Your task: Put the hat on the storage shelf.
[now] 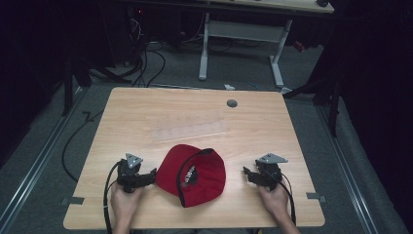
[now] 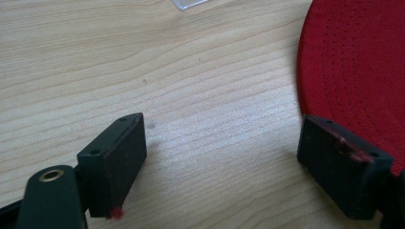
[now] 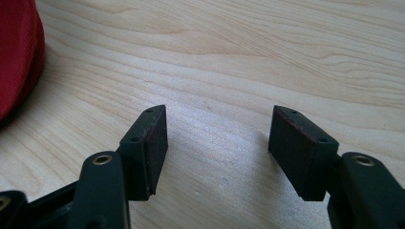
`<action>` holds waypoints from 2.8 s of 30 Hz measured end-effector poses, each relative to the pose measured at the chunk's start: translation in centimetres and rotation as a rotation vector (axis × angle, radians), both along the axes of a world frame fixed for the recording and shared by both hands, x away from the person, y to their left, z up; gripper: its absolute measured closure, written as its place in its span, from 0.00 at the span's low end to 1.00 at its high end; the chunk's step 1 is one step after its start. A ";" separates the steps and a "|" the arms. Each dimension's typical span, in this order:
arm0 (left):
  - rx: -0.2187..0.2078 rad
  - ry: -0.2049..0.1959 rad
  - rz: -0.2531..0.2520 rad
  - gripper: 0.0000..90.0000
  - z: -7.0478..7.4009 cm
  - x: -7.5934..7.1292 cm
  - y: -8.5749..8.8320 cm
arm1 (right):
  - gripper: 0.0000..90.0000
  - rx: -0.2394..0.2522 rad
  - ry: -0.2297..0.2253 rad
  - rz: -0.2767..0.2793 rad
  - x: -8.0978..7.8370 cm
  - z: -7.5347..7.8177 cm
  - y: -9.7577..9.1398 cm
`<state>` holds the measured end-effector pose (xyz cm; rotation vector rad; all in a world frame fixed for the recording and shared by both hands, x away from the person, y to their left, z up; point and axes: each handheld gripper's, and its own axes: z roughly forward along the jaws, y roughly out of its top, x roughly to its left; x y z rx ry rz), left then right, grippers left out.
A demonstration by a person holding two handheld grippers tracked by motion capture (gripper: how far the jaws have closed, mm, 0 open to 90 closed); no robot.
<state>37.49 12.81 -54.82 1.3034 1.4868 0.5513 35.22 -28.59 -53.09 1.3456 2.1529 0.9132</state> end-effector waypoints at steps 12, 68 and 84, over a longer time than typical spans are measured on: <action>0.000 0.000 0.003 0.19 0.0 0.0 0.0 | 0.40 0.000 0.005 0.004 0.0 0.0 0.1; 0.000 0.001 0.009 0.19 0.0 0.0 -0.1 | 0.33 0.151 0.044 0.351 3.7 4.9 9.2; 0.000 0.001 0.009 0.19 0.0 0.0 -0.1 | 0.35 0.152 0.112 0.439 6.1 3.2 12.5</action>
